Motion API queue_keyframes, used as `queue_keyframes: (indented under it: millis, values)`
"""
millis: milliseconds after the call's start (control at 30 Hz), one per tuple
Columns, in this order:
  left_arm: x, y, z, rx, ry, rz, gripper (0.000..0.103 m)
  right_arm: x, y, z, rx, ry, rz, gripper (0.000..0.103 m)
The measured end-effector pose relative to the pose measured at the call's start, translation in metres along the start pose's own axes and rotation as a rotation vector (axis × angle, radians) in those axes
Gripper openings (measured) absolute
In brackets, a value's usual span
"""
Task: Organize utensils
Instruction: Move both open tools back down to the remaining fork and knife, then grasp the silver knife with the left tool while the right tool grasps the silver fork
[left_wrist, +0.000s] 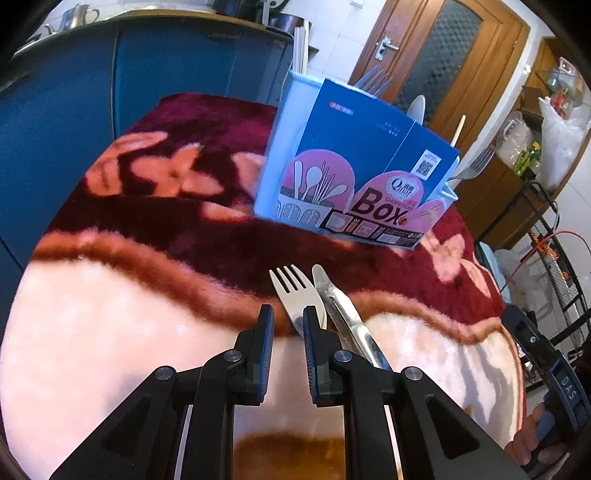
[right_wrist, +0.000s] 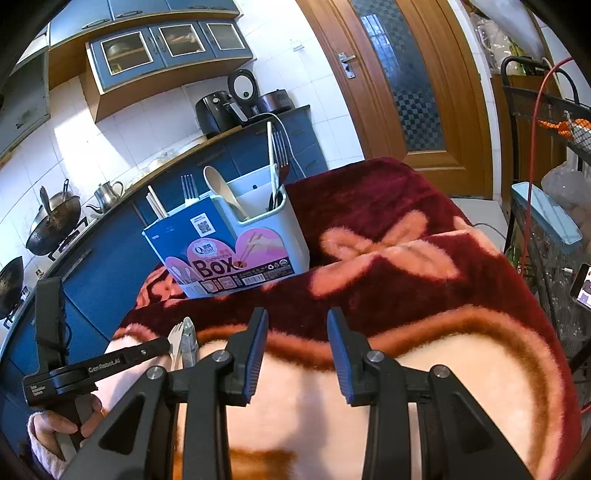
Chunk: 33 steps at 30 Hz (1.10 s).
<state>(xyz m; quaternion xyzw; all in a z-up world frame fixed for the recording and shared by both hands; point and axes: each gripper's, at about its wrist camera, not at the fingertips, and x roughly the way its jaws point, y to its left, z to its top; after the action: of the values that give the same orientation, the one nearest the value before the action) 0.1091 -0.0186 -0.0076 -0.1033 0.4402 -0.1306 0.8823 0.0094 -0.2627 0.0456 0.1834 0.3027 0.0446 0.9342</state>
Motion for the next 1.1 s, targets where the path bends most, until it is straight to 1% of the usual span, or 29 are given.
queue_keyframes:
  millis: [67, 167, 333, 467, 533, 733, 900, 1100]
  values:
    - [0.004, 0.000, 0.001, -0.009, 0.015, -0.009, 0.017, 0.001, -0.001, 0.000, 0.001, 0.003, 0.000, 0.036]
    - [0.008, 0.001, 0.002, -0.021, 0.030, -0.030, 0.022, 0.003, -0.002, -0.002, 0.005, 0.008, 0.000, 0.036]
    - [0.013, -0.003, 0.005, -0.016, 0.032, -0.034, 0.023, 0.004, -0.001, -0.003, 0.003, 0.014, 0.004, 0.036]
    - [0.013, -0.003, 0.006, -0.027, 0.027, -0.053, 0.020, 0.004, 0.001, -0.004, -0.001, 0.014, 0.004, 0.036]
    - [0.013, -0.002, 0.007, -0.031, 0.025, -0.065, 0.016, 0.004, 0.001, -0.004, -0.001, 0.014, 0.003, 0.036]
    - [0.016, -0.002, 0.008, -0.059, 0.033, -0.134, 0.006, 0.004, 0.001, -0.003, -0.001, 0.015, 0.003, 0.036]
    - [0.013, -0.002, 0.007, -0.073, 0.017, -0.150, 0.005, 0.004, 0.002, -0.004, -0.005, 0.014, 0.002, 0.036]
    - [-0.005, 0.003, 0.006, -0.066, -0.033, -0.141, 0.004, 0.004, 0.009, -0.004, -0.025, 0.020, 0.009, 0.036]
